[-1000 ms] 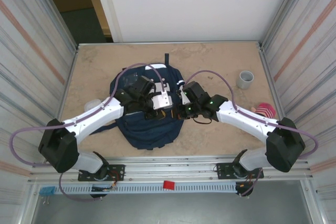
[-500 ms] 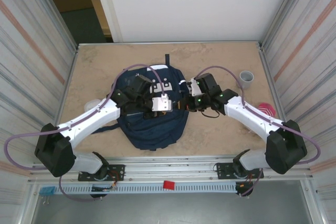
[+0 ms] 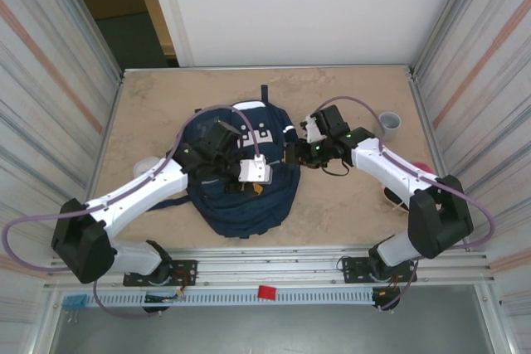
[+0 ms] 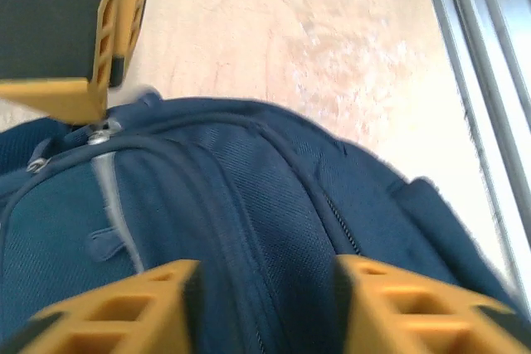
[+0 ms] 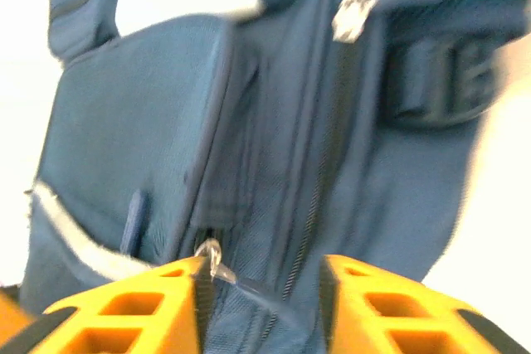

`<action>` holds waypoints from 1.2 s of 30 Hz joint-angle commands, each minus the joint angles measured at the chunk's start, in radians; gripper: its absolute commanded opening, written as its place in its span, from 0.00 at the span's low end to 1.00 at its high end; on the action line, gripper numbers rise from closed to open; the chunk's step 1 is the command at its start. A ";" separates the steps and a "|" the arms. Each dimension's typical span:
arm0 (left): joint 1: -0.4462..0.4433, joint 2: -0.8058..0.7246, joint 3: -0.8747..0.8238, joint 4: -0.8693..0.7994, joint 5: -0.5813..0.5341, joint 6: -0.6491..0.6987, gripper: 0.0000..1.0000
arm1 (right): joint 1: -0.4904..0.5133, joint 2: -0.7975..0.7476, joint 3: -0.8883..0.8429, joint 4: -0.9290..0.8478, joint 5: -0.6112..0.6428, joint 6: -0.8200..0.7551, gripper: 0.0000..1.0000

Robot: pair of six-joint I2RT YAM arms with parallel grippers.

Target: Pack the student bag

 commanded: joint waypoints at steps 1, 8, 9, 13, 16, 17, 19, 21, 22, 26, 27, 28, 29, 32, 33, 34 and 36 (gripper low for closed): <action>0.003 -0.098 -0.030 0.062 -0.006 -0.289 0.62 | -0.006 -0.119 0.043 -0.056 0.113 0.006 0.46; 0.149 -0.160 -0.036 0.105 -0.236 -0.849 0.82 | 0.037 -0.168 0.071 0.021 0.107 0.083 0.52; 0.191 -0.155 -0.029 0.079 -0.270 -0.937 0.83 | 0.058 -0.140 0.091 0.030 0.115 0.083 0.52; 0.357 -0.121 -0.061 -0.002 -0.255 -1.178 0.81 | 0.146 -0.002 0.149 0.075 0.136 0.082 0.52; 0.365 -0.112 -0.183 0.073 -0.258 -1.210 0.77 | 0.172 0.080 0.113 0.155 0.124 0.118 0.52; 0.359 -0.108 -0.227 0.120 -0.257 -1.226 0.77 | 0.176 0.096 0.079 0.182 0.139 0.138 0.52; 0.353 -0.083 -0.306 0.201 -0.261 -1.270 0.77 | 0.178 0.134 -0.013 0.237 0.182 0.192 0.52; 0.343 -0.044 -0.353 0.253 -0.303 -1.293 0.77 | 0.178 0.162 -0.117 0.303 0.233 0.243 0.53; 0.336 -0.017 -0.372 0.287 -0.324 -1.291 0.77 | 0.174 0.175 -0.165 0.350 0.247 0.266 0.53; 0.308 0.110 -0.354 0.383 -0.361 -1.266 0.77 | 0.141 0.206 -0.283 0.476 0.266 0.314 0.53; 0.304 0.143 -0.331 0.403 -0.365 -1.264 0.78 | 0.124 0.209 -0.287 0.485 0.264 0.313 0.53; 0.304 0.174 -0.311 0.421 -0.365 -1.264 0.79 | 0.109 0.211 -0.285 0.488 0.263 0.308 0.53; 0.302 0.204 -0.285 0.442 -0.367 -1.262 0.79 | 0.090 0.214 -0.274 0.488 0.261 0.291 0.54; 0.304 0.279 -0.200 0.506 -0.390 -1.230 0.80 | 0.028 0.229 -0.210 0.447 0.248 0.236 0.54; 0.306 0.304 -0.160 0.517 -0.394 -1.212 0.81 | 0.007 0.229 -0.182 0.433 0.243 0.216 0.54; 0.309 0.328 -0.121 0.520 -0.394 -1.197 0.81 | -0.010 0.226 -0.158 0.419 0.239 0.200 0.54; 0.321 0.367 -0.022 0.504 -0.384 -1.169 0.84 | -0.051 0.202 -0.104 0.371 0.235 0.152 0.54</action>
